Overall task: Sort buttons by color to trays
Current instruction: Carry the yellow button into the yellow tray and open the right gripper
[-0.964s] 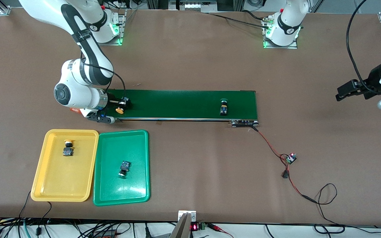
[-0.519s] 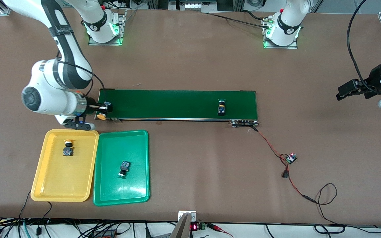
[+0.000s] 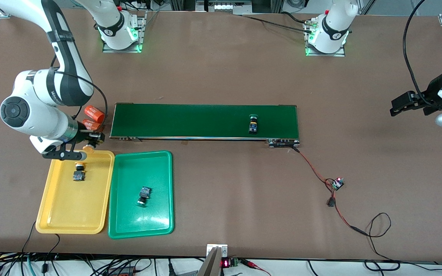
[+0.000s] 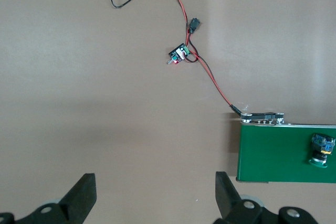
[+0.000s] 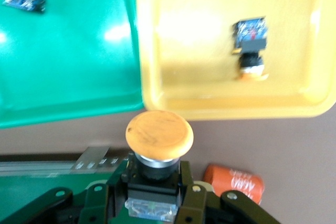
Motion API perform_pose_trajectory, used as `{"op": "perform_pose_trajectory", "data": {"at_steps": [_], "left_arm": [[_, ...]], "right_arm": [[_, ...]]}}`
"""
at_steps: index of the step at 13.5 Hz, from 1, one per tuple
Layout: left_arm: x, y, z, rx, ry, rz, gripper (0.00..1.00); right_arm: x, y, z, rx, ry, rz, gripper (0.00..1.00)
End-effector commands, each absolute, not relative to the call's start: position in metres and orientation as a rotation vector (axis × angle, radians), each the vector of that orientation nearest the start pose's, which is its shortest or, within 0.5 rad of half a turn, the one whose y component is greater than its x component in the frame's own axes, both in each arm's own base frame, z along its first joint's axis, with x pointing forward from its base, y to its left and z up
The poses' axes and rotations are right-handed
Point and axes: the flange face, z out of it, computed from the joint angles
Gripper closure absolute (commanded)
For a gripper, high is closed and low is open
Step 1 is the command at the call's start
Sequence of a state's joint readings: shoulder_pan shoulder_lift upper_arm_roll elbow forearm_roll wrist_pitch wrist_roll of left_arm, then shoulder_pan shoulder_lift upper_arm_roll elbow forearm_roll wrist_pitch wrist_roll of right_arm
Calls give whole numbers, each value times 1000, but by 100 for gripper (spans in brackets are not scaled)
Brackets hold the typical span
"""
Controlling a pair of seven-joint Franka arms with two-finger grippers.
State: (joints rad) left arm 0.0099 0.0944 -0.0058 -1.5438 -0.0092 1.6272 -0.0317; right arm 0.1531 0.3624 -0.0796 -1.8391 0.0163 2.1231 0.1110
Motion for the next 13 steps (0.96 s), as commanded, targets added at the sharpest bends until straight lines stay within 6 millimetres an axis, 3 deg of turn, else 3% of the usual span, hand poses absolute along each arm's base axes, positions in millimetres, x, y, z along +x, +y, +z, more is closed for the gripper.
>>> {"op": "perform_pose_trajectory", "data": {"at_steps": [1,7,9,13], "left_arm": [[581,2,595,-3177,-10,9,0],[579,-3,597,-3202,-37,15,0],[579,-3,599,-3202,-36,10,0],[577,-2,598,-3200,-40,37,0]], "right_arm": [[648,34,301,-3207,-17,10,82],[670,21,272,-3226,-14,-79,82],[675,18,270,-3244,-41,-134,81],[680,10,247,-3257,-52,-208,80]]}}
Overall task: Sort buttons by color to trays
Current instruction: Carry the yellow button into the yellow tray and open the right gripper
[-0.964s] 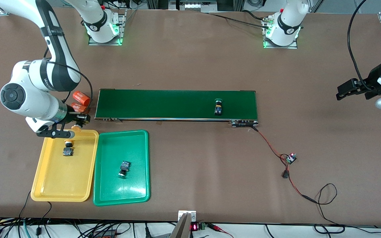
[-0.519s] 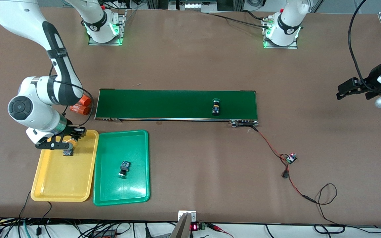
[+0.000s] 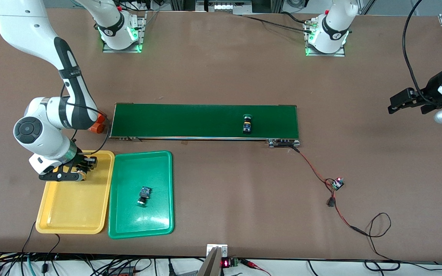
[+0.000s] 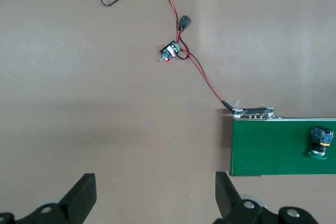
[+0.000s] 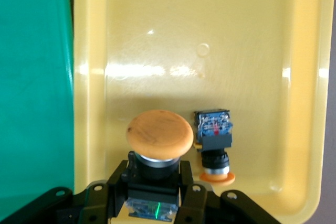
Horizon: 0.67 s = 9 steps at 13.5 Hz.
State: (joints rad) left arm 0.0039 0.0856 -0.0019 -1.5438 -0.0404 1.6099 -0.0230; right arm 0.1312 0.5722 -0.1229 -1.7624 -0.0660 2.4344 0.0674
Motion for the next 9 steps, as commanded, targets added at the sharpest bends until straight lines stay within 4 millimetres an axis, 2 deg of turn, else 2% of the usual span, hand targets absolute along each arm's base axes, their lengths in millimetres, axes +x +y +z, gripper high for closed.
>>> {"op": "perform_pose_trajectory", "data": {"at_steps": [1,2,3,4,5,6,9], "left_arm": [[577,-2,598,-3200,-40,37,0],[577,-2,597,-3198,-40,35,0],[578,-1,597,-3200,-43,32,0],[579,-1,595,-3200,-43,35,0],[579,-1,596,-3198,-41,32,0],[579,-2,597,-3200,-38,30,0],[579,0,597,-3200,-43,32,0]], "right_arm": [[680,10,245,-3256,-46,-209,78],[680,11,245,-3255,-31,-210,72],[680,12,245,-3251,-23,-210,40],[680,13,245,-3250,-21,-210,15],[680,13,245,-3249,-17,-210,10],[680,15,245,-3246,-12,-210,0],[680,19,246,-3244,-19,-203,0]]}}
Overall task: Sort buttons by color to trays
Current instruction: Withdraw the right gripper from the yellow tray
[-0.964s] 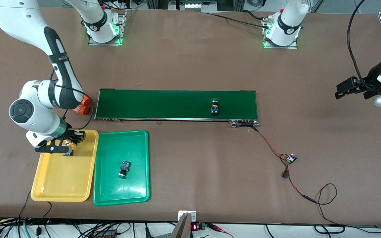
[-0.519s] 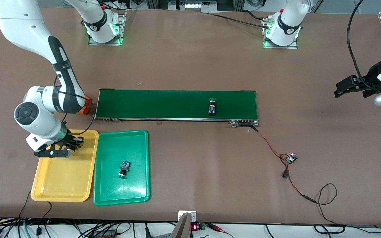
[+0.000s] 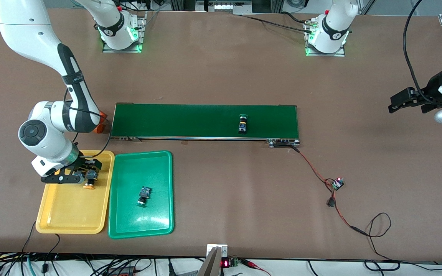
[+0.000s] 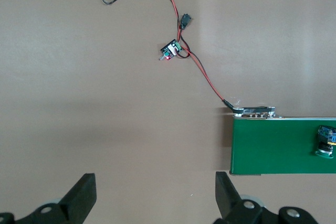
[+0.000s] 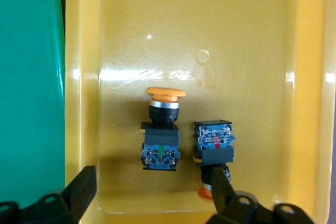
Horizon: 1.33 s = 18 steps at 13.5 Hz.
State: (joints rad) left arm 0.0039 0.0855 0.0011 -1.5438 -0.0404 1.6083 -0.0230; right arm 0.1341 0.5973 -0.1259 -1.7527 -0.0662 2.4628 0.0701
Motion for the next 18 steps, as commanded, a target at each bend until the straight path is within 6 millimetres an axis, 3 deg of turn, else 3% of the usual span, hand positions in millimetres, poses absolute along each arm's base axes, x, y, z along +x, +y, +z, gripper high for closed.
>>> {"op": "perform_pose_trajectory", "data": {"at_steps": [1,3,8,15,18], "left_arm": [[578,0,598,-3200,-43,30,0],[579,1,597,-3200,-48,32,0],[579,1,596,-3199,-48,34,0],[579,2,596,-3199,-51,32,0],[579,2,596,-3199,-48,32,0]], "right_arm": [[679,22,252,-3242,3,-202,0],[671,32,270,-3241,47,-88,0],[652,48,367,-3208,98,147,0],[607,33,483,-3184,131,190,0],[585,14,523,-3164,149,196,0]]}}
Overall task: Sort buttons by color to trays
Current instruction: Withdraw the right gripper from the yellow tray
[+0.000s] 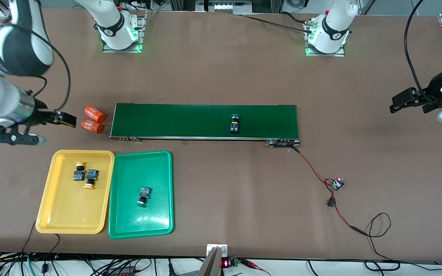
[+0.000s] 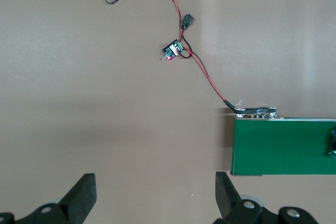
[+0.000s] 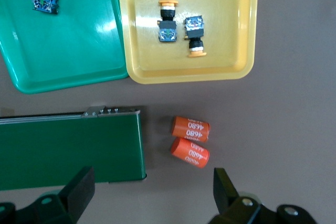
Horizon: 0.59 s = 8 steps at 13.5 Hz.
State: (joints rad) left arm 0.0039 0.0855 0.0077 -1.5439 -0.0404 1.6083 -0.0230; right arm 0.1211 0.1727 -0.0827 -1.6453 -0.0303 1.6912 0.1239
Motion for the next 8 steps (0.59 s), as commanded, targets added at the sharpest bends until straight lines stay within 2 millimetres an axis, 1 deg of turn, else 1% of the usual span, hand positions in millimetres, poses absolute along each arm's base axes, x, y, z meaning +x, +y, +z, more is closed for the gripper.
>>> {"op": "perform_pose_trajectory", "data": {"at_steps": [1,2,3,5,7,8], "left_arm": [[580,2,595,-3199,-48,34,0],[580,3,595,-3201,-51,34,0],[580,4,595,-3201,-53,34,0],[580,4,594,-3201,-53,36,0],[580,5,593,-3201,-53,39,0],[581,10,592,-3202,-68,41,0]], "right_arm": [[579,7,532,-3160,164,194,0],[575,3,539,-3157,159,192,0],[572,0,540,-3154,145,204,0],[568,1,548,-3150,138,200,0],[566,2,550,-3146,143,221,0],[567,1,549,-3146,143,221,0]]}}
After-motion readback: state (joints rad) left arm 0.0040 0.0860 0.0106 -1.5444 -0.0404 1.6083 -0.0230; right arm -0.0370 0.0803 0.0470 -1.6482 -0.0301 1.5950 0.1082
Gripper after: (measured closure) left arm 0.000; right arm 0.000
